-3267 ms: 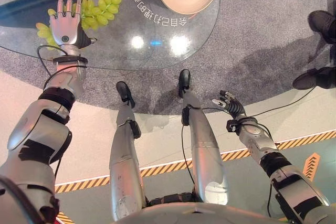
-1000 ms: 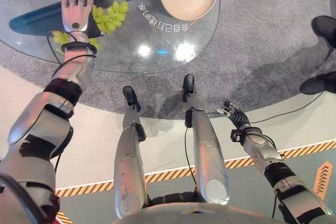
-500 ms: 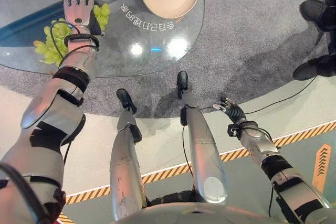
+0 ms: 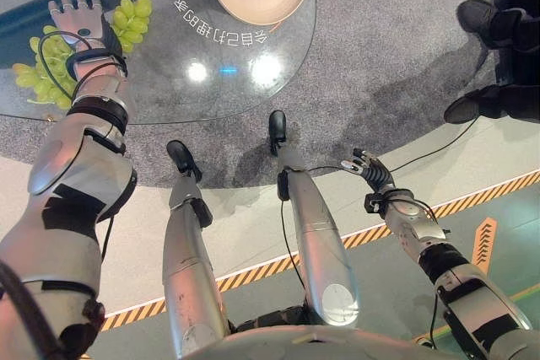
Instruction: Pick up fruits into the plate
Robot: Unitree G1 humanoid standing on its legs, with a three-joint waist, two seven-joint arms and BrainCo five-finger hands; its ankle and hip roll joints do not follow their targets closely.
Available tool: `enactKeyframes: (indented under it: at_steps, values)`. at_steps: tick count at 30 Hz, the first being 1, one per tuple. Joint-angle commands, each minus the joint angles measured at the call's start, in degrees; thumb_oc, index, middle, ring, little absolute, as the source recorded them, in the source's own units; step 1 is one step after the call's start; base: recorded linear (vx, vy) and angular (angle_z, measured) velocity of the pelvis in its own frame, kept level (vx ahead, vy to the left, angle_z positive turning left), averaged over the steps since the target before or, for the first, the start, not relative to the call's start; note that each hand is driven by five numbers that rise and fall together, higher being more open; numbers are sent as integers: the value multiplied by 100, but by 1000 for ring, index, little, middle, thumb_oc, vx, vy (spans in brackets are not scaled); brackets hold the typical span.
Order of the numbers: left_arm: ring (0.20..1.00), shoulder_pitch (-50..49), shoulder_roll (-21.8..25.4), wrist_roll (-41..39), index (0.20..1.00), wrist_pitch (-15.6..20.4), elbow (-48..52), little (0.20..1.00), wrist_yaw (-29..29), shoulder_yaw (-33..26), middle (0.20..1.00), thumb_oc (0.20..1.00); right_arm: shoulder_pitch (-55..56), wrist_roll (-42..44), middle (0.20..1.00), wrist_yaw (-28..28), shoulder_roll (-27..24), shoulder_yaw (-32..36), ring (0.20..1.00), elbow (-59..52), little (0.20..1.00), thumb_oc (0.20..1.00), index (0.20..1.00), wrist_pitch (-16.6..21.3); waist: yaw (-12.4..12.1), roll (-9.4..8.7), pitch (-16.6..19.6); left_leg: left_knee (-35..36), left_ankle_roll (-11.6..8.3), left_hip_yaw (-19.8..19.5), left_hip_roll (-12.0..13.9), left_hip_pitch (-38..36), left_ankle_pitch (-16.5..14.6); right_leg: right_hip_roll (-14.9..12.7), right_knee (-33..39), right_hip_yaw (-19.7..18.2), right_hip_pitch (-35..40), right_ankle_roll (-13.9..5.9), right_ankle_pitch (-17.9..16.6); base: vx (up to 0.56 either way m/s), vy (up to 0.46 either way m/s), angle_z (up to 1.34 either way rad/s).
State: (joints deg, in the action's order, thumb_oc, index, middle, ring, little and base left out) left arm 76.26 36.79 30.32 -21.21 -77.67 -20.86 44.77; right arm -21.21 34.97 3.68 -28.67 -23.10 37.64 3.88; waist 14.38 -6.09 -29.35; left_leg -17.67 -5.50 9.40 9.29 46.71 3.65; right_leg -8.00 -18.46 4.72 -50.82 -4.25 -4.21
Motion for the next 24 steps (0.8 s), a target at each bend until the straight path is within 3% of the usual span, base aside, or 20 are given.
enactKeyframes:
  at_steps: [1, 2, 3, 4, 5, 6, 7, 8, 10, 11, 17, 24]
  values:
    - [1000, -95, 454, -207, 1000, -159, -502, 1000, -19, -136, 1000, 1000, -17, 232, 1000, 88, -80, -95, 1000, -68, 1000, 1000, 1000, 170, -71, -223, -45, -253, 70, 32, -517, 77, -749, 640, 82, -130, 154, -10, 418, 0, 0, 0]
    - [1000, -110, 462, -219, 1000, -113, -542, 1000, -62, -138, 1000, 1000, -66, 265, 1000, 116, -90, -103, 1000, -100, 1000, 1000, 1000, 191, -76, -232, -45, -258, 62, 14, -514, 112, -738, 635, 75, -121, 127, -8, 411, 0, 0, 0]
    - [881, -117, 461, -159, 881, -141, -526, 881, -7, -119, 881, 881, -73, 285, 1000, 130, -105, -96, 1000, -134, 1000, 1000, 1000, 218, -76, -241, -45, -250, 62, 5, -510, 121, -742, 638, 69, -117, 113, -11, 410, -76, -33, 1]
    - [796, -62, 474, -155, 796, -146, -522, 796, -5, -121, 796, 796, -123, 284, 1000, 135, -113, -73, 1000, -147, 1000, 1000, 1000, 221, -58, -260, -45, -198, 102, 71, -524, 256, -535, 615, 128, -111, -23, 27, 222, -8, -32, -4]
    - [592, -143, 445, -78, 592, -109, -539, 592, 14, -78, 592, 592, -130, 321, 1000, 197, -110, -95, 1000, -209, 1000, 1000, 1000, 216, -81, -267, -45, -233, 63, -8, -506, 132, -741, 640, 93, -106, 117, -22, 395, -79, -44, -3]
    - [589, -112, 443, -54, 589, -94, -545, 589, -15, -82, 589, 589, -204, 325, 1000, 217, -113, -72, 1000, -238, 1000, 1000, 1000, 231, -63, -302, -45, -156, 102, 56, -522, 267, -521, 621, 170, -90, -15, 13, 200, -16, -34, -6]
    - [558, -140, 433, -6, 558, -70, -555, 558, 4, -99, 558, 558, -214, 326, 1000, 222, -110, -69, 1000, -256, 1000, 1000, 1000, 249, -66, -316, -45, -126, 101, 55, -518, 265, -508, 627, 187, -82, -9, 10, 194, -81, -29, -4]
    - [382, -173, 421, 6, 382, -15, -583, 382, 11, -104, 382, 382, -242, 324, 1000, 236, -90, -86, 1000, -248, 1000, 1000, 1000, 280, -75, -328, -45, -110, 99, 54, -517, 265, -503, 633, 197, -71, -3, 3, 189, -11, -9, -6]
    - [231, -207, 409, 86, 231, 100, -616, 231, -10, -111, 231, 231, -305, 343, 1000, 258, -82, -105, 1000, -258, 1000, 1000, 1000, 293, -82, -357, -45, -99, 93, 37, -524, 286, -493, 637, 218, -60, -14, 0, 167, 0, 0, 0]
    - [200, -238, 390, 160, 200, 173, -619, 200, 58, -100, 200, 200, -357, 368, 1000, 274, -90, -96, 1000, -296, 1000, 1000, 1000, 287, -84, -379, -45, -87, 88, 31, -524, 312, -484, 641, 238, -51, -25, -1, 156, 0, 0, 0]
    - [200, -314, 336, 6, 200, 417, -474, 200, 173, 86, 200, 200, -477, 431, 1000, 351, -194, -63, 1000, -488, 1000, 1000, 1000, 305, -74, -370, -45, -80, 88, 22, -533, 395, -493, 651, 223, -73, -113, -7, 162, 0, 0, 0]
    - [200, -625, 279, -25, 200, 454, -315, 200, 210, 127, 200, 200, -497, 427, 1000, 399, -203, -37, 1000, -697, 1000, 1000, 1000, 387, -105, -337, -45, 31, 101, -11, -592, 308, -463, 661, 311, -91, -26, -27, 155, 0, 0, 0]
